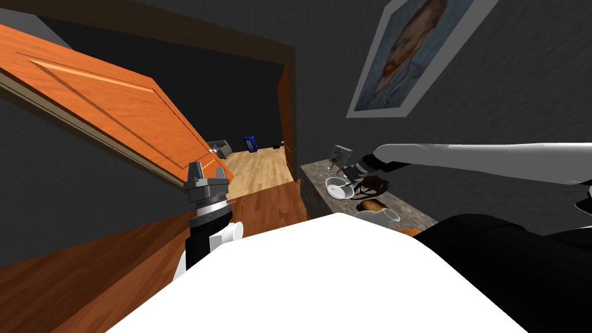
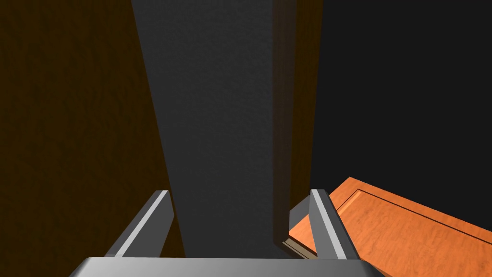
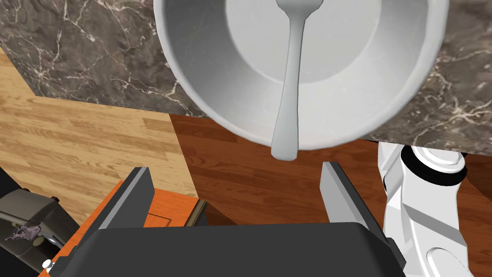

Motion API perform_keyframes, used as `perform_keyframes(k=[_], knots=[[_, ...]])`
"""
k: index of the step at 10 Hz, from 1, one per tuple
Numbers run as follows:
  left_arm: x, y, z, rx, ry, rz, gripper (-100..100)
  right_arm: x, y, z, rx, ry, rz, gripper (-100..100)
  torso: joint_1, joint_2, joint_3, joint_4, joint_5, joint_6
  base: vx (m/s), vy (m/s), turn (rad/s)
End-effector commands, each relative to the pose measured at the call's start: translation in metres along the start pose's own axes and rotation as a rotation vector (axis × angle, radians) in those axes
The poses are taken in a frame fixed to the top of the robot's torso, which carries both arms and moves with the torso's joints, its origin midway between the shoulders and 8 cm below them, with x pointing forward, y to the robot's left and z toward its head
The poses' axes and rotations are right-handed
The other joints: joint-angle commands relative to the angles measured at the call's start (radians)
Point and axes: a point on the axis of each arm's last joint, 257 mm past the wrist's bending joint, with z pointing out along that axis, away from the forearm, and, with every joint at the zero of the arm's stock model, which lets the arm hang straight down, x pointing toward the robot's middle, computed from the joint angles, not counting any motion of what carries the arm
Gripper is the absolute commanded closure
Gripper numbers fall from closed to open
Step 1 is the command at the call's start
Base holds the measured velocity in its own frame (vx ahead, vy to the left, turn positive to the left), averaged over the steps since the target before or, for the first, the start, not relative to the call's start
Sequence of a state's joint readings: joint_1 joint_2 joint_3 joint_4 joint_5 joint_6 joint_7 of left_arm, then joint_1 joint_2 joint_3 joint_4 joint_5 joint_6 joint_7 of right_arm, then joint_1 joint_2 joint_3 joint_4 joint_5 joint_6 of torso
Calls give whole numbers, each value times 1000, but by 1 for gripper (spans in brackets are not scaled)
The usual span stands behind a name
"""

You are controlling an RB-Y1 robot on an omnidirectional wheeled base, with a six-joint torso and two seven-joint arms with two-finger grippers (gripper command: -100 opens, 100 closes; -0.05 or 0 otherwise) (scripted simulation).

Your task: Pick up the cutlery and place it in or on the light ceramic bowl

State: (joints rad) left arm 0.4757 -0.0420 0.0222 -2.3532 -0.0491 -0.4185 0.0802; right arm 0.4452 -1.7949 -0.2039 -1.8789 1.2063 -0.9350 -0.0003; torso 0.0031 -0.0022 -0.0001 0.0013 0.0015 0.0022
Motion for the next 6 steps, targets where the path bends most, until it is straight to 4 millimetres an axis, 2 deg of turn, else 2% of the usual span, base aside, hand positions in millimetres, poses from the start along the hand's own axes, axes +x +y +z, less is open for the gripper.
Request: perform_keyframes(k=[1,6], knots=[[0,0,0,0,0,0,0,0,0,0,0,0,0,0,0,0,0,0,0,0,0,0,0],[0,0,0,0,0,0,0,0,0,0,0,0,0,0,1,0,0,0,0,0,0,0,0]])
